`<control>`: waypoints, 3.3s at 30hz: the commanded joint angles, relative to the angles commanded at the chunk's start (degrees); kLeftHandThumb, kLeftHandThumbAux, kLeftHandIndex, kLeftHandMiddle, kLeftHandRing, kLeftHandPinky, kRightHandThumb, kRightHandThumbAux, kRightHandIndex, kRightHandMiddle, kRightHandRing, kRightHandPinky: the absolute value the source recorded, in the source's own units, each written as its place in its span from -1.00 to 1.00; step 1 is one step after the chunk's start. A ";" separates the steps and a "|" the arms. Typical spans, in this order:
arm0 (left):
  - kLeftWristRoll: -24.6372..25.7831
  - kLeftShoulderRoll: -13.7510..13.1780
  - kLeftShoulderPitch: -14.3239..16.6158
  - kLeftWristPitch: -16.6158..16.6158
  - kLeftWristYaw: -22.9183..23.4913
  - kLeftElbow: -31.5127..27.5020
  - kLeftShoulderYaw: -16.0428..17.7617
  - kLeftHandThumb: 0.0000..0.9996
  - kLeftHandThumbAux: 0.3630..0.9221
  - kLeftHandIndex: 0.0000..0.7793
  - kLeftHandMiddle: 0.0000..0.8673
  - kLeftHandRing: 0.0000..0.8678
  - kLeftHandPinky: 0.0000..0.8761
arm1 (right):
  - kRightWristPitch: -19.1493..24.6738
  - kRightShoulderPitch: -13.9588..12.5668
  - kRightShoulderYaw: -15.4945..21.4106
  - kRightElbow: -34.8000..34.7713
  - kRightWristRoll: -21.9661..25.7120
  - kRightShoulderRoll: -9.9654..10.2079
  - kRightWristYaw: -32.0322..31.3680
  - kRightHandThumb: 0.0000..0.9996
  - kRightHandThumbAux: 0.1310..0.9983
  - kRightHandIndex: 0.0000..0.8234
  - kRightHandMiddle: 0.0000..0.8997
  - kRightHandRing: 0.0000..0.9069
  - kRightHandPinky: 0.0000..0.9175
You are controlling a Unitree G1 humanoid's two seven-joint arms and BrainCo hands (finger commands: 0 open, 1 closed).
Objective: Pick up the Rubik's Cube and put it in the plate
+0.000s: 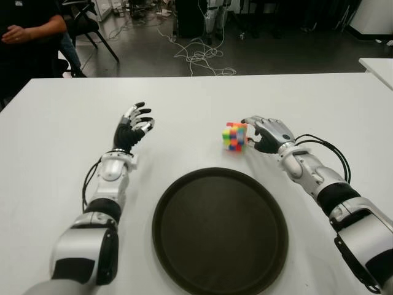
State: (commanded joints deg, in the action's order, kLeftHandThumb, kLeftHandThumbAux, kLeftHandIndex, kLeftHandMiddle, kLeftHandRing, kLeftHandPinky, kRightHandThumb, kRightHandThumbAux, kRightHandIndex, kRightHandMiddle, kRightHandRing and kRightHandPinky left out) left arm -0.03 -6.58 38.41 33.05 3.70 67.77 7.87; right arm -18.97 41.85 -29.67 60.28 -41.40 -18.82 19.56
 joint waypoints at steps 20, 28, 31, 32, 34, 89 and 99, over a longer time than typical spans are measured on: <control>-0.19 -0.06 -0.20 0.53 -0.29 -0.27 -0.15 -0.85 0.43 -0.51 -0.40 -0.35 -0.22 | -1.15 0.14 0.35 1.29 0.30 0.09 4.46 0.39 0.40 0.00 -0.16 -0.09 -0.02; -0.46 -0.23 -0.24 0.92 -0.61 -0.09 -0.26 -0.85 0.39 -0.51 -0.40 -0.35 -0.24 | -1.86 0.45 0.07 2.39 0.06 0.17 5.67 0.39 0.40 0.00 -0.19 -0.14 -0.08; -0.55 -0.29 -0.23 0.90 -0.65 -0.04 -0.32 -0.88 0.39 -0.52 -0.41 -0.35 -0.24 | -2.11 0.51 0.08 2.59 0.08 0.21 5.95 0.39 0.40 0.00 -0.20 -0.15 -0.09; -0.63 -0.32 -0.21 0.88 -0.72 -0.02 -0.38 -0.89 0.40 -0.53 -0.41 -0.36 -0.25 | -2.17 0.52 0.11 2.69 0.12 0.25 6.12 0.39 0.40 0.00 -0.20 -0.15 -0.09; -0.75 -0.37 -0.18 0.86 -0.85 -0.01 -0.47 -0.90 0.43 -0.53 -0.42 -0.36 -0.25 | -2.25 0.60 0.20 3.00 0.21 0.36 6.36 0.39 0.40 0.00 -0.19 -0.15 -0.09; -0.11 -1.26 0.43 -0.30 0.96 0.86 0.23 -0.92 0.43 -0.55 -0.42 -0.36 -0.23 | -2.11 3.93 1.48 4.59 2.40 -0.30 -11.36 -1.00 0.05 -1.00 -1.00 -1.00 -1.00; -0.25 -1.26 0.55 -0.45 0.86 1.01 0.10 -0.88 0.45 -0.54 -0.42 -0.36 -0.23 | -2.09 4.06 2.45 4.13 3.05 -0.47 -12.81 -1.00 0.02 -1.00 -1.00 -1.00 -1.00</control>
State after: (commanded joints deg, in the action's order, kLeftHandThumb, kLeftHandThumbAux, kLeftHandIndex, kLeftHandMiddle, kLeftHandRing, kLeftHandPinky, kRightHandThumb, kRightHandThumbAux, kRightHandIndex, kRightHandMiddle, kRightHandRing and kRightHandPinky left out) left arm -0.28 -7.84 38.96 32.60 4.56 68.78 7.97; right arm -21.07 45.91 -27.22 64.41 -38.35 -19.28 6.75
